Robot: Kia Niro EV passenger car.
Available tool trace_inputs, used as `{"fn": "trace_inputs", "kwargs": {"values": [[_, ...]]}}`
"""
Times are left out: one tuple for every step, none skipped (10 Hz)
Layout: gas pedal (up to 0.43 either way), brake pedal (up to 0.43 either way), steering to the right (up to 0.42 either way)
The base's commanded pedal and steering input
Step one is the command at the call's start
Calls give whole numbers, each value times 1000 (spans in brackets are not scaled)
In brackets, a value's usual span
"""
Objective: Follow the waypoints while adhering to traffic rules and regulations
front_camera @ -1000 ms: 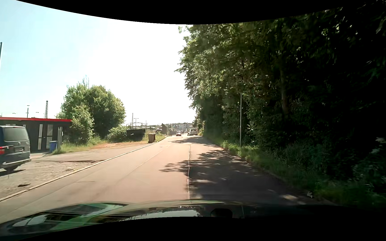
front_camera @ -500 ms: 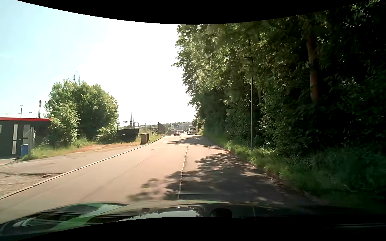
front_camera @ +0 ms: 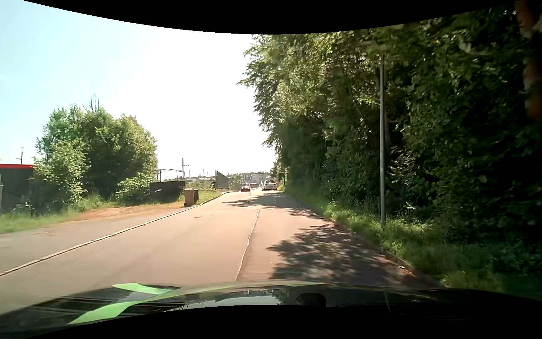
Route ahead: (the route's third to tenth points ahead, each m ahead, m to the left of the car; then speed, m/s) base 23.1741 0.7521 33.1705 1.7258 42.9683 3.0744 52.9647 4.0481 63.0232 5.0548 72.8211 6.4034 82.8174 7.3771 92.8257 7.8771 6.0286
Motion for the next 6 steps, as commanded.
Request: {"fn": "trace_inputs", "kwargs": {"values": [[98, 0, -3], [98, 0, -4], [98, 0, -4], [59, 0, -5], [28, 0, -5], [20, 0, -5]]}}
